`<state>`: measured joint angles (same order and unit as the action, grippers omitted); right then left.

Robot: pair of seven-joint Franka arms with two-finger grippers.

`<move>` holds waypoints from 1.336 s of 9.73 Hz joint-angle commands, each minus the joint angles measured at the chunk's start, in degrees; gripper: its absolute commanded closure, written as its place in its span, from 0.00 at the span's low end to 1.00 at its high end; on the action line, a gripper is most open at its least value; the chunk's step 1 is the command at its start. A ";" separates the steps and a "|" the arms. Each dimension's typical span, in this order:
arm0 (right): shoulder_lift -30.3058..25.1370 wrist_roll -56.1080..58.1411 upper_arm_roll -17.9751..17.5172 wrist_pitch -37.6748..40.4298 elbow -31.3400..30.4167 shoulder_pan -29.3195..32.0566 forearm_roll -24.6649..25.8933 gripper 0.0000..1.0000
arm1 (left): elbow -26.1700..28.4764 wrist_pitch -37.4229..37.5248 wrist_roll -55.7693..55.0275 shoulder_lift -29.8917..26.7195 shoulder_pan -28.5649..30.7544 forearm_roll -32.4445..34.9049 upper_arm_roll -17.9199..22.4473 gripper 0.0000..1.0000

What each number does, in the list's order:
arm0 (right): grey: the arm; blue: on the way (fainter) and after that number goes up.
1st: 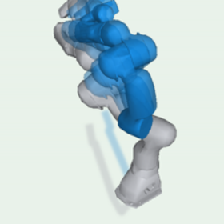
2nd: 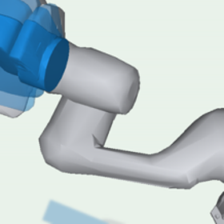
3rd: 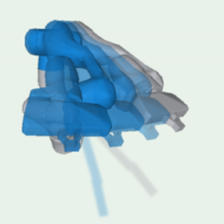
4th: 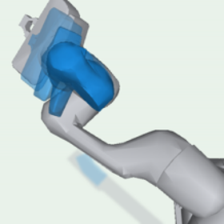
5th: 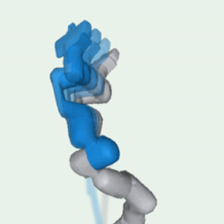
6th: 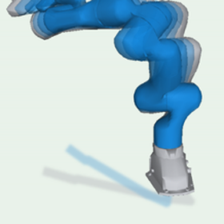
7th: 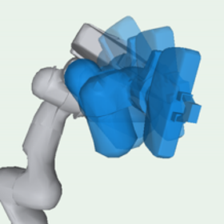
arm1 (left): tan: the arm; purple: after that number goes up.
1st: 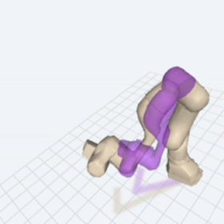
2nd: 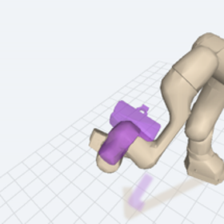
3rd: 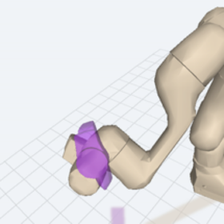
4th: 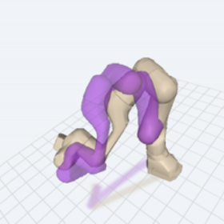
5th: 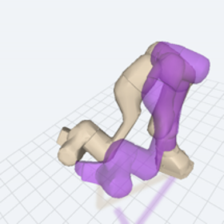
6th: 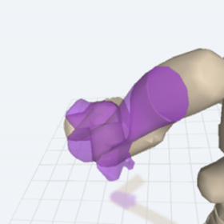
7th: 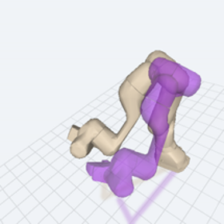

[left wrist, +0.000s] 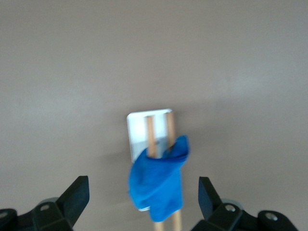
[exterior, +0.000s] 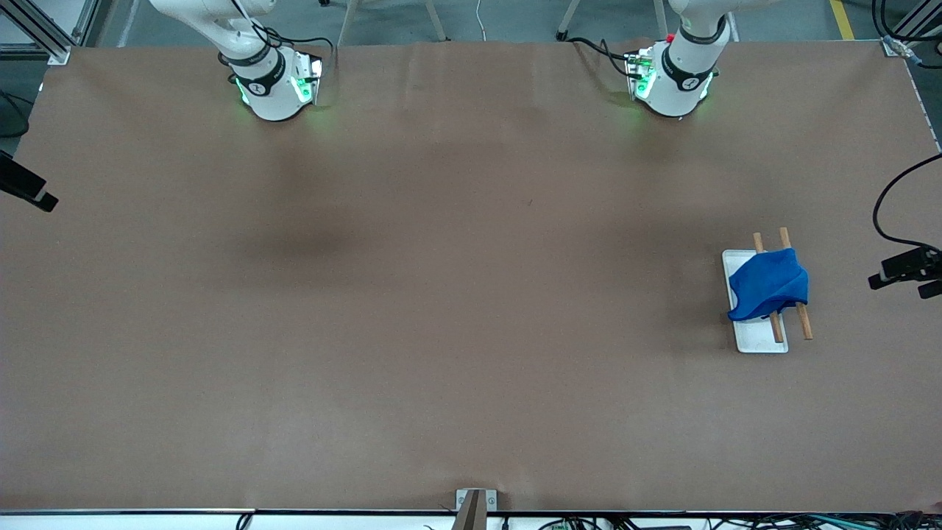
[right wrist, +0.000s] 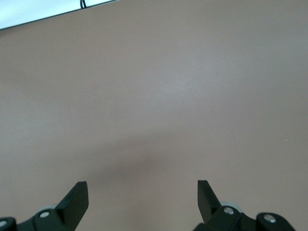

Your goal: Right arm passes towel to left arm to hang

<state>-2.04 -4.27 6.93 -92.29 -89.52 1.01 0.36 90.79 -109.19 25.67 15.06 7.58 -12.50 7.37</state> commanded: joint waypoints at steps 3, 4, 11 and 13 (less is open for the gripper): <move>-1.03 0.93 -3.50 0.97 -0.31 2.33 3.42 0.00 | 6.22 0.90 -24.22 -12.12 -0.11 14.68 -15.87 0.00; -1.03 0.84 -3.50 0.97 -0.22 2.25 3.42 0.00 | 5.98 2.73 -25.74 -13.73 -2.28 14.52 -15.81 0.00; -1.03 0.14 -3.59 1.41 -0.13 2.42 3.25 0.00 | -4.93 21.99 -28.81 -16.64 -9.85 10.13 -9.32 0.00; -1.03 -2.31 -3.59 1.41 -0.04 2.51 2.72 0.00 | -4.48 22.00 -30.93 -16.73 -9.69 10.39 -9.56 0.00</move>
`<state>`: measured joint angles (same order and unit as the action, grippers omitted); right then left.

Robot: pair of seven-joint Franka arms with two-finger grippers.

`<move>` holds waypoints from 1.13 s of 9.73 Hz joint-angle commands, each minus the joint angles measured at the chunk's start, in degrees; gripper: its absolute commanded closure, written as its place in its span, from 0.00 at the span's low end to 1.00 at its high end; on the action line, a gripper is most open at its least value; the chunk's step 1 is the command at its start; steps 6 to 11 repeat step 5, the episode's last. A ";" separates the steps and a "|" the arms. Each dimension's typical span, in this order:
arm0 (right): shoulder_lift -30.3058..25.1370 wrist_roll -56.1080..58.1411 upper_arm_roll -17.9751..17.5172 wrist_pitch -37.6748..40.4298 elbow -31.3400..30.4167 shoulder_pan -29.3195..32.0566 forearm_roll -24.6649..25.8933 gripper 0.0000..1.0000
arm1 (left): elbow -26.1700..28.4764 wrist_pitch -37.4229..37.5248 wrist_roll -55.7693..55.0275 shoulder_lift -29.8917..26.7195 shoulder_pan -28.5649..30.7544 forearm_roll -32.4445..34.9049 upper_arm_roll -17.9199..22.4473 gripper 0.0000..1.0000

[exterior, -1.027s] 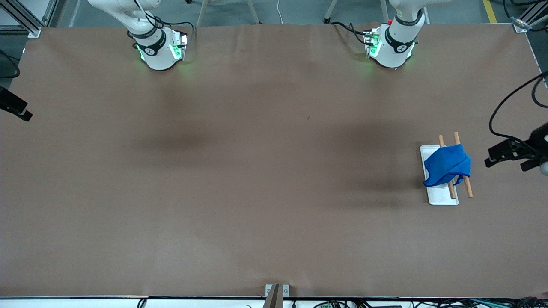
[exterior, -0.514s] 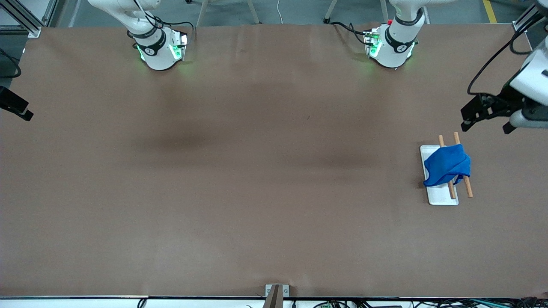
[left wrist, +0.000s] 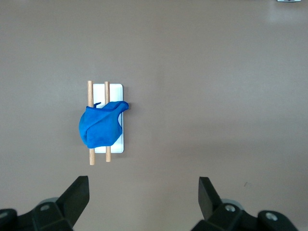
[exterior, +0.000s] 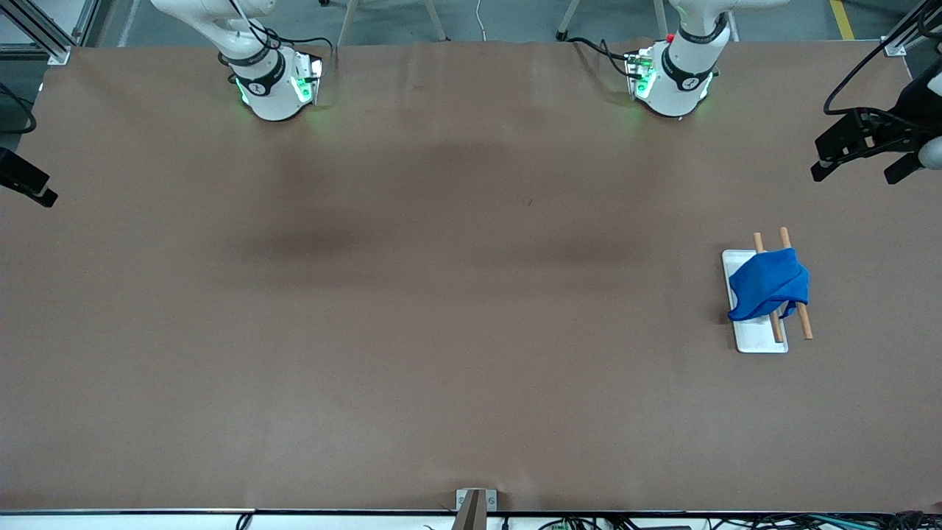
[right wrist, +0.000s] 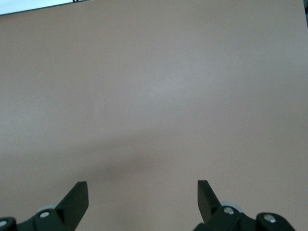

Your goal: Right arm passes towel to left arm to hang

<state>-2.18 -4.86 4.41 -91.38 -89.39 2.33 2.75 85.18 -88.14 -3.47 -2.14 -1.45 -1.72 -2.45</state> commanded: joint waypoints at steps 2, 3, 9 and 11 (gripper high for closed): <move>-0.90 -1.12 -1.07 0.50 -0.43 1.10 0.33 0.00 | 1.57 0.95 -2.77 0.47 -0.92 -0.04 0.07 0.00; -0.90 -1.12 -1.07 0.33 -0.43 1.01 0.33 0.00 | 1.57 0.95 -2.25 0.56 -0.84 -0.04 0.07 0.00; -0.90 -1.12 -1.07 0.24 -0.52 0.92 0.33 0.00 | 1.48 0.95 -1.54 1.00 -0.57 -0.04 0.07 0.00; -0.90 -1.12 -1.07 0.24 -0.52 0.92 0.33 0.00 | 1.48 0.95 -1.54 1.00 -0.57 -0.04 0.07 0.00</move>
